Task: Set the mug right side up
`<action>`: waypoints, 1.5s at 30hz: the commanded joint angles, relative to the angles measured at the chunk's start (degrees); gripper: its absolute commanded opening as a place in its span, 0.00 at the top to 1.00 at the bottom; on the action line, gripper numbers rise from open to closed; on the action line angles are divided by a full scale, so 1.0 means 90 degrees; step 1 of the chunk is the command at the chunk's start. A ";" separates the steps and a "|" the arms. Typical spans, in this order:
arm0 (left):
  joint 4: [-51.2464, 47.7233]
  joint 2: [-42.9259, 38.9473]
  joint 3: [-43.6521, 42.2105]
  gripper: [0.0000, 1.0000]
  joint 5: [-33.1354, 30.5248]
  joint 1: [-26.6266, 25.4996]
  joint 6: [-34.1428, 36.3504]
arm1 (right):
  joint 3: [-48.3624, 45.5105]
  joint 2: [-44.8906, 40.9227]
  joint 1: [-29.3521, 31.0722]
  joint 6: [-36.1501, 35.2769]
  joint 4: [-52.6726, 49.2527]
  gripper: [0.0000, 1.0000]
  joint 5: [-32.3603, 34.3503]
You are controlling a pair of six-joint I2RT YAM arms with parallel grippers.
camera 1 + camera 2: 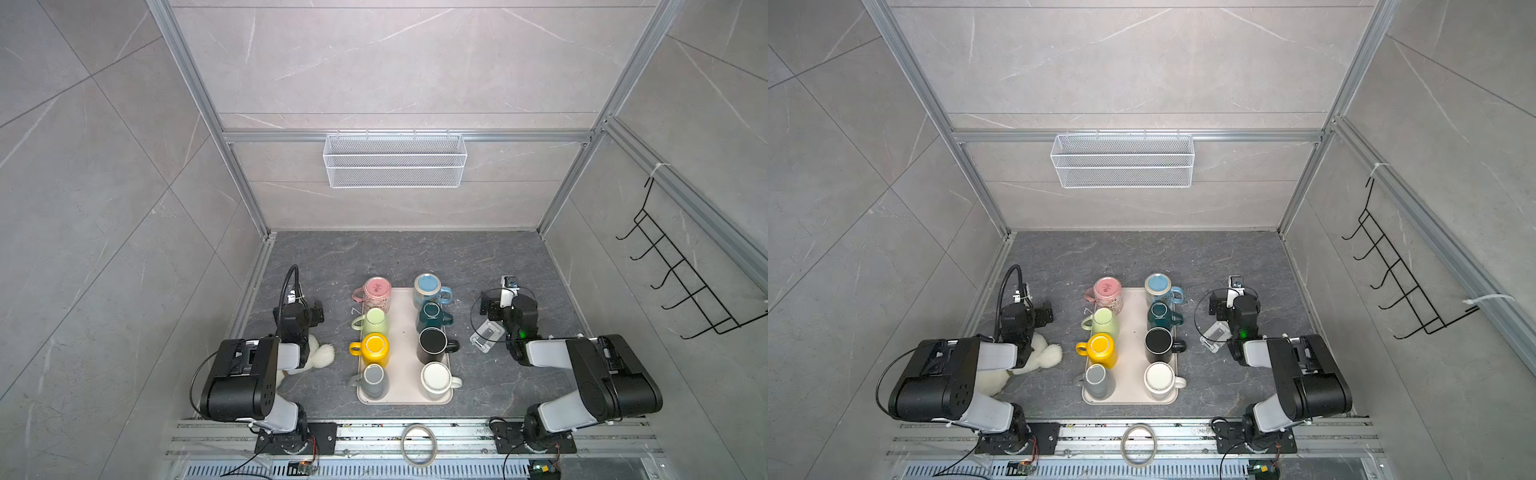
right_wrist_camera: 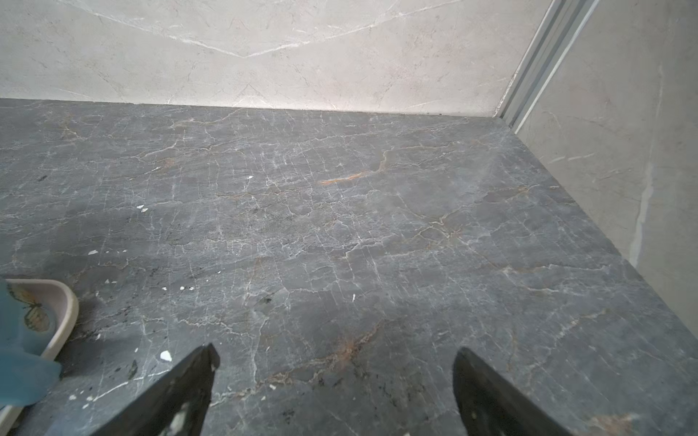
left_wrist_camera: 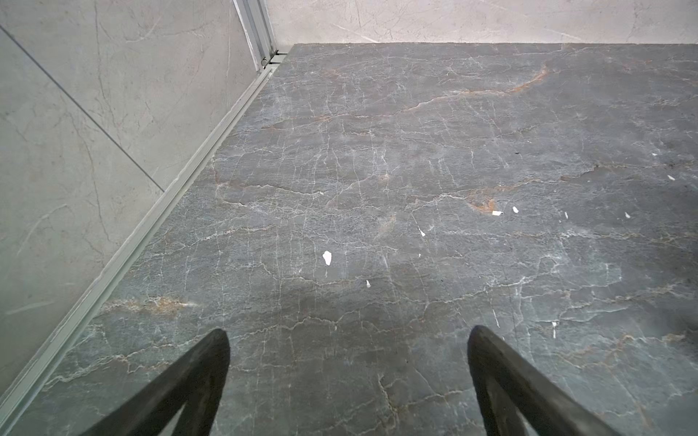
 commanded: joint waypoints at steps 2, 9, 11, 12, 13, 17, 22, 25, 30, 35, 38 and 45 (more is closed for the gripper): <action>0.0205 -0.0037 0.0128 0.00 0.0035 0.0035 -0.0117 | -0.0038 -0.0001 0.0018 0.0103 0.0095 0.01 0.0081; 0.0206 -0.0034 0.0132 0.00 0.0036 0.0035 -0.0115 | -0.0026 0.0007 0.0013 0.0116 0.0093 0.01 0.0075; 0.0205 -0.0033 0.0129 0.00 0.0036 0.0035 -0.0111 | -0.0034 -0.0001 0.0018 0.0113 0.0093 0.01 0.0078; 0.0205 -0.0034 0.0132 0.00 0.0031 0.0035 -0.0112 | -0.0024 -0.0001 0.0018 0.0113 0.0085 0.01 0.0082; 0.0205 -0.0033 0.0129 0.00 0.0031 0.0035 -0.0117 | -0.0030 -0.0001 0.0021 0.0113 0.0080 0.01 0.0081; 0.0205 -0.0033 0.0129 0.00 0.0037 0.0035 -0.0112 | -0.0028 -0.0001 0.0014 0.0113 0.0079 0.01 0.0073; 0.0205 -0.0033 0.0137 0.00 0.0037 0.0035 -0.0114 | -0.0026 -0.0001 0.0012 0.0115 0.0081 0.01 0.0073; 0.0195 -0.0033 0.0130 0.00 0.0028 0.0035 -0.0111 | -0.0026 -0.0001 0.0018 0.0113 0.0083 0.01 0.0071; 0.0207 -0.0043 0.0132 0.00 0.0029 0.0035 -0.0111 | -0.0041 -0.0001 0.0018 0.0113 0.0086 0.01 0.0073; 0.0241 -0.0130 0.0114 0.00 -0.0202 0.0026 -0.0116 | 0.0166 -0.0199 0.0019 0.0113 -0.0394 0.01 0.0124; -0.1083 -0.0852 0.0501 0.01 -0.0301 0.0026 -0.0208 | 0.0731 -0.0679 0.0017 0.0174 -0.1823 0.01 0.0302; -0.2809 -0.2742 0.0969 0.05 -0.0509 -0.0004 -0.0508 | 0.1293 -0.1871 0.0100 0.0481 -0.3380 0.01 0.0450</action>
